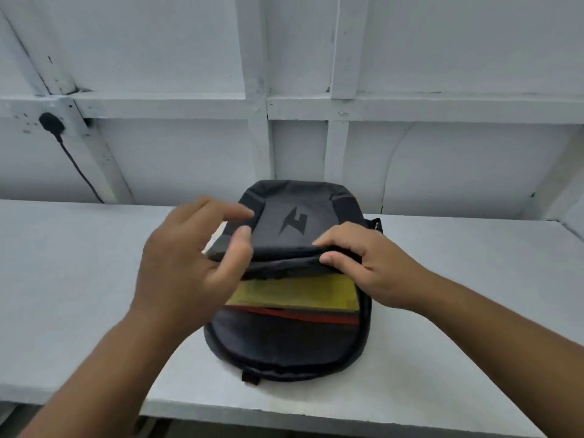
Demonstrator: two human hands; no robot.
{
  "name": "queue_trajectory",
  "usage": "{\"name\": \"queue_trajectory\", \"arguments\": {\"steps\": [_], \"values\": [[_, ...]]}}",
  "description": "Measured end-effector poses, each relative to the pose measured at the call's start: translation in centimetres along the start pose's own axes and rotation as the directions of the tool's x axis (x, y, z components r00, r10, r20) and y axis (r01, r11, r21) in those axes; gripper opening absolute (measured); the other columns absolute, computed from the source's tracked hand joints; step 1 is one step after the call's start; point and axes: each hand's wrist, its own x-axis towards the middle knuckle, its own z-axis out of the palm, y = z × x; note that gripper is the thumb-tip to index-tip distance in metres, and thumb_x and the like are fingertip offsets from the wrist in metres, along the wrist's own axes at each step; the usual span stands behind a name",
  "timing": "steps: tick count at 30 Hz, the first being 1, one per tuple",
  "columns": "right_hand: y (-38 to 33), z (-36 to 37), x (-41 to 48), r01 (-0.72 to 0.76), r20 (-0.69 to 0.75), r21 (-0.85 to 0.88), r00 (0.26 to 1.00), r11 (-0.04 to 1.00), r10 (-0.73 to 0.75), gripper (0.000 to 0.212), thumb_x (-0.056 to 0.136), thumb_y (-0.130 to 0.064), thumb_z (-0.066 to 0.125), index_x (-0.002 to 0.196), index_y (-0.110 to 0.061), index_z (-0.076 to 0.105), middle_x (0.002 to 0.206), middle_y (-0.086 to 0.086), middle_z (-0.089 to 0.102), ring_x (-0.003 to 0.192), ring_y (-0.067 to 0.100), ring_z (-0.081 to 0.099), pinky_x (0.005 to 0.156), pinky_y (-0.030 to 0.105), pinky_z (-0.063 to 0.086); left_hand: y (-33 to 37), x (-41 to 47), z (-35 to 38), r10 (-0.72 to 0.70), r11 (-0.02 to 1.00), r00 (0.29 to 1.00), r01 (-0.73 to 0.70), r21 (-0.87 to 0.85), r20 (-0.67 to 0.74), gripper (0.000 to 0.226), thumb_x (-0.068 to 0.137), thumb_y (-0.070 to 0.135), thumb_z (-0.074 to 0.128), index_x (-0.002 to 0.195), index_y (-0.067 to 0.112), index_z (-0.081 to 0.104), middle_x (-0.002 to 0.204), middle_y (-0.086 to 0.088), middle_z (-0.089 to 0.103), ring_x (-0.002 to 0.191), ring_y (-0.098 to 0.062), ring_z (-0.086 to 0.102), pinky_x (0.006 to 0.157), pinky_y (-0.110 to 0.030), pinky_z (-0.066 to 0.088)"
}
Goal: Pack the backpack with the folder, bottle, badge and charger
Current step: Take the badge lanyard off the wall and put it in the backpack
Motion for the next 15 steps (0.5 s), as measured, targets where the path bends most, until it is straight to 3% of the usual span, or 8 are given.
{"name": "queue_trajectory", "arguments": {"steps": [3, 7, 8, 10, 15], "values": [[0.9, 2.9, -2.8, 0.010, 0.031, 0.034, 0.999, 0.999, -0.011, 0.024, 0.101, -0.032, 0.051, 0.117, -0.023, 0.066, 0.112, -0.018, 0.065, 0.110, 0.003, 0.058, 0.094, 0.017, 0.043, -3.6, -1.3, 1.8, -0.033, 0.992, 0.944, -0.010, 0.129, 0.327, 0.046, 0.096, 0.049, 0.047, 0.135, 0.027, 0.060, 0.133, 0.009, 0.062, 0.125, -0.007, 0.052, 0.101, -0.025, 0.043], [3.0, 8.2, -6.9, 0.072, 0.142, -0.091, 0.988, 0.993, -0.058, 0.024, 0.098, -0.035, 0.054, 0.119, -0.030, 0.065, 0.128, -0.021, 0.063, 0.129, -0.004, 0.050, 0.108, 0.025, 0.038, -7.6, -9.1, 6.8, -0.154, 0.977, 0.722, 0.009, 0.213, 0.674, 0.065, 0.097, 0.061, 0.025, 0.154, 0.031, 0.038, 0.160, 0.008, 0.038, 0.150, -0.006, 0.026, 0.122, -0.024, 0.021], [3.5, 9.6, -8.0, 0.066, 0.158, -0.117, 0.986, 0.991, -0.047, 0.024, 0.097, -0.036, 0.056, 0.120, -0.033, 0.064, 0.130, -0.023, 0.061, 0.131, -0.006, 0.047, 0.109, 0.029, 0.038, -8.2, -11.2, 7.8, -0.170, 0.971, 0.695, -0.003, 0.239, 0.698, 0.066, 0.099, 0.061, 0.021, 0.155, 0.030, 0.035, 0.163, 0.008, 0.033, 0.152, -0.005, 0.018, 0.125, -0.029, 0.019], [4.3, 11.7, -9.7, 0.034, 0.108, -0.127, 0.994, 0.991, -0.020, 0.025, 0.097, -0.034, 0.058, 0.121, -0.034, 0.063, 0.134, -0.026, 0.058, 0.133, -0.006, 0.045, 0.111, 0.034, 0.035, -8.8, -13.4, 8.9, -0.170, 0.964, 0.716, -0.022, 0.265, 0.677, 0.061, 0.102, 0.054, 0.019, 0.155, 0.028, 0.037, 0.164, 0.008, 0.030, 0.152, -0.005, 0.011, 0.125, -0.033, 0.016], [3.7, 12.1, -10.2, -0.031, 0.044, -0.117, 0.998, 0.993, 0.036, 0.027, 0.097, -0.035, 0.058, 0.124, -0.033, 0.062, 0.134, -0.028, 0.057, 0.134, -0.007, 0.043, 0.114, 0.031, 0.031, -8.4, -13.0, 8.9, -0.194, 0.969, 0.739, 0.044, 0.241, 0.645, 0.063, 0.099, 0.052, 0.021, 0.155, 0.028, 0.037, 0.164, 0.011, 0.028, 0.153, -0.004, 0.013, 0.125, -0.027, 0.012]]}}
